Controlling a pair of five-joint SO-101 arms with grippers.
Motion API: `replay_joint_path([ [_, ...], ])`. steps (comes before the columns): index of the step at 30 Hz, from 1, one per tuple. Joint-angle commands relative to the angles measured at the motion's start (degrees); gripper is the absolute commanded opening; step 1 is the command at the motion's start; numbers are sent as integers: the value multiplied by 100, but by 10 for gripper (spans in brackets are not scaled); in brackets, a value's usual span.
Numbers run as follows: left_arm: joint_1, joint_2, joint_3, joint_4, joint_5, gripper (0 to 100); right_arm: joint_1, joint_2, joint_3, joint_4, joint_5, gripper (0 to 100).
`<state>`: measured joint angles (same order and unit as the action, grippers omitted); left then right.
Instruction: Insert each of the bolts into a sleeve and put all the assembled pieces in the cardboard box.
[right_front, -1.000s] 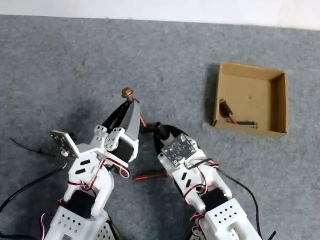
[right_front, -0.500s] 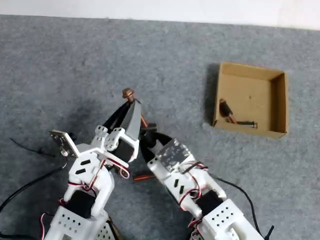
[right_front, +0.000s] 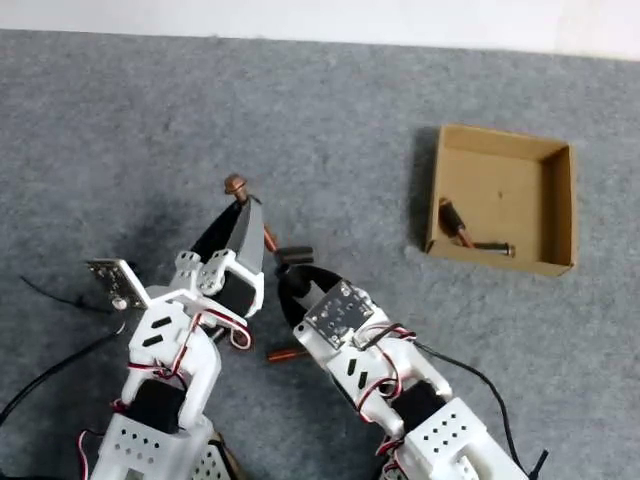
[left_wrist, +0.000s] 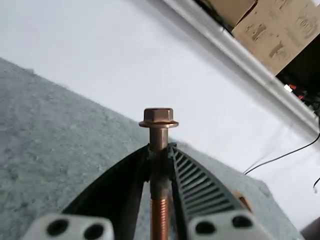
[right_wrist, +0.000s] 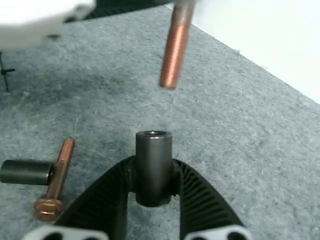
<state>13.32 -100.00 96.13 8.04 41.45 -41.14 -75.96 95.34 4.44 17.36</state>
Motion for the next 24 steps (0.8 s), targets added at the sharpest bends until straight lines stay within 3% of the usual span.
replay_joint_path([
  [1,207,-154,119,220,53,7,84,-444,-286,-57,53,5],
  [11,646,-154,119,448,35,7,-251,-2941,312,400,79,5],
  [24,-110,-497,-541,281,-18,7,-48,-2818,629,567,79,5],
])
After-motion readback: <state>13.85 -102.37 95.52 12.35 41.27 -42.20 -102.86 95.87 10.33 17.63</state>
